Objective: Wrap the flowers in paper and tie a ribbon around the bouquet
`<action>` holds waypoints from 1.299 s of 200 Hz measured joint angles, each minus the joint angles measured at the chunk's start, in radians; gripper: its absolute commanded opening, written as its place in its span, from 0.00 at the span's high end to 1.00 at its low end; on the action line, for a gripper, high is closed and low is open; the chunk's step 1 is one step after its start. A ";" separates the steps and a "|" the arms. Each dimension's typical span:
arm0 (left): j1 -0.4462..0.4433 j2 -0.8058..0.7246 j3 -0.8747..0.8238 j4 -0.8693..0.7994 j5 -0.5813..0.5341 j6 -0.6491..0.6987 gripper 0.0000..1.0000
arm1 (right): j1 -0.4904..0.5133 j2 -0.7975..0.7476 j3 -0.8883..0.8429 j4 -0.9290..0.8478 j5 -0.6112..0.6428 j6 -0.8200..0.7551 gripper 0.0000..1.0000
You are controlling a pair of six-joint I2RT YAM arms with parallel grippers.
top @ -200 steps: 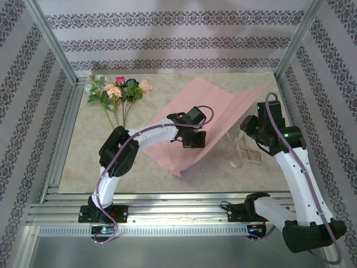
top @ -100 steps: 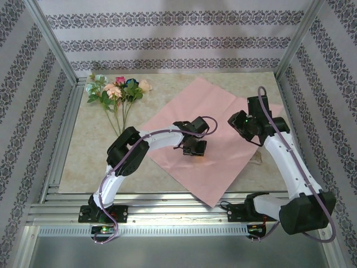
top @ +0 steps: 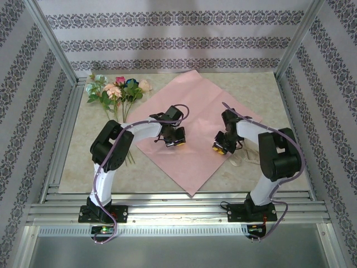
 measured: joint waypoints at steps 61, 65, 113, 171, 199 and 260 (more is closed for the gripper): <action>0.024 -0.122 -0.034 -0.022 -0.016 -0.046 0.79 | 0.047 0.068 0.095 0.017 0.042 0.002 0.82; 0.029 -0.142 -0.036 -0.024 -0.017 -0.049 0.79 | 0.050 0.062 0.089 0.018 0.047 0.006 0.82; 0.195 -0.333 -0.126 -0.047 0.011 -0.077 0.77 | 0.108 -0.002 0.048 0.017 0.049 0.063 0.81; 0.501 -0.251 0.118 -0.361 -0.187 0.206 0.74 | 0.131 -0.018 0.024 0.021 0.053 0.090 0.81; 0.530 -0.103 0.310 -0.439 -0.325 0.355 0.70 | 0.133 -0.019 -0.005 0.029 0.050 0.109 0.81; 0.530 0.099 0.405 -0.498 -0.474 0.520 0.66 | 0.156 -0.057 -0.077 0.097 0.040 0.179 0.80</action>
